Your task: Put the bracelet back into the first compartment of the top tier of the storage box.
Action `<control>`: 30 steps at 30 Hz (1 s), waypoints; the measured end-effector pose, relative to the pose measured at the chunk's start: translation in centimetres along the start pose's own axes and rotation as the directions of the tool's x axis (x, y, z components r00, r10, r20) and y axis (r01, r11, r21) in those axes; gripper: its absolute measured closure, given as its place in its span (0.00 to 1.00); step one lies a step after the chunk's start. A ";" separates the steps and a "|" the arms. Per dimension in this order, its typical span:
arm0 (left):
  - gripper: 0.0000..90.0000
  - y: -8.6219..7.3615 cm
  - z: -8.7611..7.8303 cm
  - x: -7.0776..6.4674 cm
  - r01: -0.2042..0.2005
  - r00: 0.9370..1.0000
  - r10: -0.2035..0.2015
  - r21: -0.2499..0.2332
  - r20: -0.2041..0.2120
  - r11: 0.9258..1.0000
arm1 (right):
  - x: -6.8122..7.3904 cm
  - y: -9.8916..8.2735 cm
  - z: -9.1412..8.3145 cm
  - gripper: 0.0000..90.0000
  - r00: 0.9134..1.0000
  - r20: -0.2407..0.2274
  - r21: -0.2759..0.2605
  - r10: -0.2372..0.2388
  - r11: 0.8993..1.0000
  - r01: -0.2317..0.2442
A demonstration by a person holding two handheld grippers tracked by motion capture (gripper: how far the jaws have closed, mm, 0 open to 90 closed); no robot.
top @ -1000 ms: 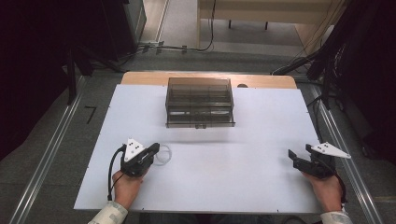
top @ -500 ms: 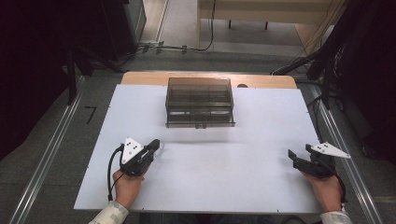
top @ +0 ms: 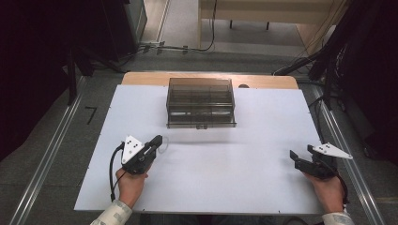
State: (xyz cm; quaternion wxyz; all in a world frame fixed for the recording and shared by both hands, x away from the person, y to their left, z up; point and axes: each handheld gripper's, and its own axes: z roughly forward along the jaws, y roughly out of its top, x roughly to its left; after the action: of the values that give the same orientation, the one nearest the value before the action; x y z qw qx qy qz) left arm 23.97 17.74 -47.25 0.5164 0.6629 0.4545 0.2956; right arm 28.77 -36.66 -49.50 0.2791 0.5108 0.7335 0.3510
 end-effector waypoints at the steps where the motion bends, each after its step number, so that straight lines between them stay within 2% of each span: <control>1: 0.97 0.1 0.0 0.0 0.003 1.000 -0.003 -0.007 -0.001 1.000 | 0.0 0.0 0.0 0.27 1.000 0.000 0.000 0.000 1.000 0.000; 7: 0.97 0.7 0.2 0.1 0.024 1.000 -0.024 -0.033 0.000 0.999 | 0.0 0.0 0.0 0.26 1.000 -0.002 -0.001 0.000 1.000 0.000; 14: 0.97 1.6 0.8 -0.1 0.029 1.000 -0.029 -0.068 0.002 0.997 | 0.0 0.0 0.1 0.27 1.000 -0.003 0.003 0.000 1.000 0.000; 30: 0.97 2.5 1.8 -0.6 0.034 0.999 -0.034 -0.097 0.008 0.995 | -0.1 0.0 0.1 0.27 1.000 -0.004 0.001 -0.002 1.000 0.002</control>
State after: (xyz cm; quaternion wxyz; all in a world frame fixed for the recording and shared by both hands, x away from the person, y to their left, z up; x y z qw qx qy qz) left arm 25.98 16.30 -45.38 0.5544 0.6299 0.4493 0.3065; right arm 28.85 -36.72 -49.57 0.2779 0.5095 0.7347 0.3513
